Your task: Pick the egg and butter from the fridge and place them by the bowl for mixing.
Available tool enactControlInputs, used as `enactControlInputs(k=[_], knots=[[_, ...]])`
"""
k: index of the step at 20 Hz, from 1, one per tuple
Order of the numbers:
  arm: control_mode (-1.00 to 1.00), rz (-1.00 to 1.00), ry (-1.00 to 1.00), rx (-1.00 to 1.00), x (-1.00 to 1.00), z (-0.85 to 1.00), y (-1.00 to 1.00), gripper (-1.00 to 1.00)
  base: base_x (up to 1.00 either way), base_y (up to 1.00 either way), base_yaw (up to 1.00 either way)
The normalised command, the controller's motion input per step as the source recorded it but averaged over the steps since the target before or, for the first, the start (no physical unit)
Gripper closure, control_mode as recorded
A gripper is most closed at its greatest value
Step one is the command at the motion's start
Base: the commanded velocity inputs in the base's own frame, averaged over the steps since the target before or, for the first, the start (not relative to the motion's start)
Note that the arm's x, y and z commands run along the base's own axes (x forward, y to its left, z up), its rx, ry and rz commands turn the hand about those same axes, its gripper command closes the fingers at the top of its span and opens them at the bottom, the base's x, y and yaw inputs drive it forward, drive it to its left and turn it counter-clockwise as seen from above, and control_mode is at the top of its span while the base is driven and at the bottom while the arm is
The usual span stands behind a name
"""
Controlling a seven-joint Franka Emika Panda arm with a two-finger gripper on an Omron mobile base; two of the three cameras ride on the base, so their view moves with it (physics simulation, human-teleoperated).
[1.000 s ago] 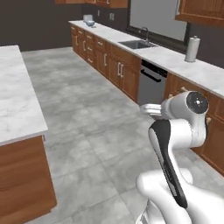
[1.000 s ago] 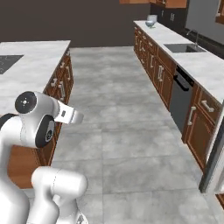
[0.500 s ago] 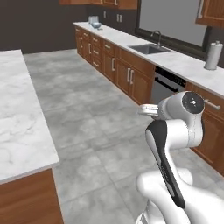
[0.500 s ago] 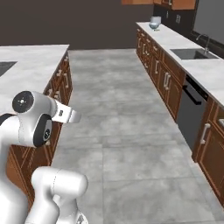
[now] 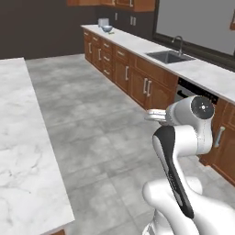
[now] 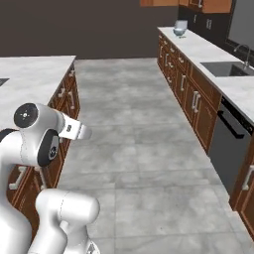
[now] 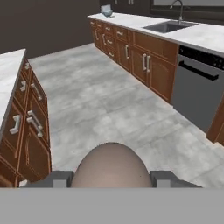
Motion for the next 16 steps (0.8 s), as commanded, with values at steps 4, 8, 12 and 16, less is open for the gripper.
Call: enactControlInputs(k=[4,8,12,16], knots=[[1.0,0.0,0.0,0.0,0.0,0.0,0.0,1.0,0.91,-0.11,0.03],[1.0,0.0,0.0,0.0,0.0,0.0,0.0,1.0,0.91,-0.11,0.03],[1.0,0.0,0.0,0.0,0.0,0.0,0.0,1.0,0.9,-0.11,0.02],[1.0,0.0,0.0,0.0,0.0,0.0,0.0,1.0,0.9,-0.11,0.02]])
